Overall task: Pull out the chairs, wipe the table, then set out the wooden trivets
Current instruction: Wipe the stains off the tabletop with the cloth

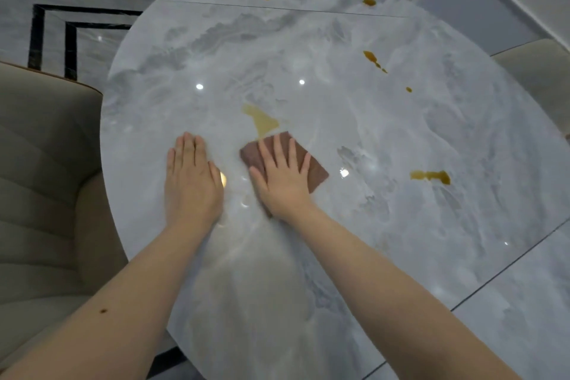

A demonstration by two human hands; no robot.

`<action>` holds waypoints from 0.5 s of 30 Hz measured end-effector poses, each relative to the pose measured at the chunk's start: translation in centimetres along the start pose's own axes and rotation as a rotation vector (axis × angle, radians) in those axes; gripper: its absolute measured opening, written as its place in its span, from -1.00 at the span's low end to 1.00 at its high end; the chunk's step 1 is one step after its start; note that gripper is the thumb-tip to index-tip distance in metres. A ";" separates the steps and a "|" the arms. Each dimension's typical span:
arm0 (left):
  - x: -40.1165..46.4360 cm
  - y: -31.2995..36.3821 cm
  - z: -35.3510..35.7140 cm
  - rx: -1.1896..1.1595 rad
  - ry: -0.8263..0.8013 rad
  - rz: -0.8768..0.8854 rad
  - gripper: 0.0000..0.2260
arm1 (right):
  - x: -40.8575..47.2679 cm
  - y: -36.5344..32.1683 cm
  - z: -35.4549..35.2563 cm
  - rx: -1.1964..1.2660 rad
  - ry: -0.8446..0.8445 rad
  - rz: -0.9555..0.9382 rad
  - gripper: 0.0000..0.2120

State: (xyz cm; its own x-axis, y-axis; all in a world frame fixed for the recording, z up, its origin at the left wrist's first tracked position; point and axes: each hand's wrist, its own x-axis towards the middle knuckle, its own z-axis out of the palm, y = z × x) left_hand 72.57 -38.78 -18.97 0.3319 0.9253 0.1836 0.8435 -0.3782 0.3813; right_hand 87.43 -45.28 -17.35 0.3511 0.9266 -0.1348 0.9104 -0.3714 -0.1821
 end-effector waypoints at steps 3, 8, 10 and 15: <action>0.2 -0.3 -0.1 -0.026 0.000 0.001 -0.47 | -4.0 2.7 0.0 -0.065 -0.034 -0.201 -0.38; 1.2 -0.8 -0.4 -0.089 0.064 -0.007 -0.44 | -3.7 4.4 -0.3 -0.111 -0.084 -0.263 -0.37; 1.7 -0.5 -0.4 -0.092 0.066 -0.022 -0.50 | -0.9 4.1 -0.6 -0.069 -0.057 -0.188 -0.31; 2.9 -0.6 0.5 -0.057 0.048 -0.042 -0.49 | 7.8 2.7 -1.4 0.009 -0.008 0.069 -0.42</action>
State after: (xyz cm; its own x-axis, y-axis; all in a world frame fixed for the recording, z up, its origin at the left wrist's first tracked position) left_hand 73.22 -35.82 -19.09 0.2753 0.9383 0.2094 0.8303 -0.3418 0.4402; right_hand 92.88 -38.98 -17.50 0.4109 0.8983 -0.1556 0.8823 -0.4348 -0.1804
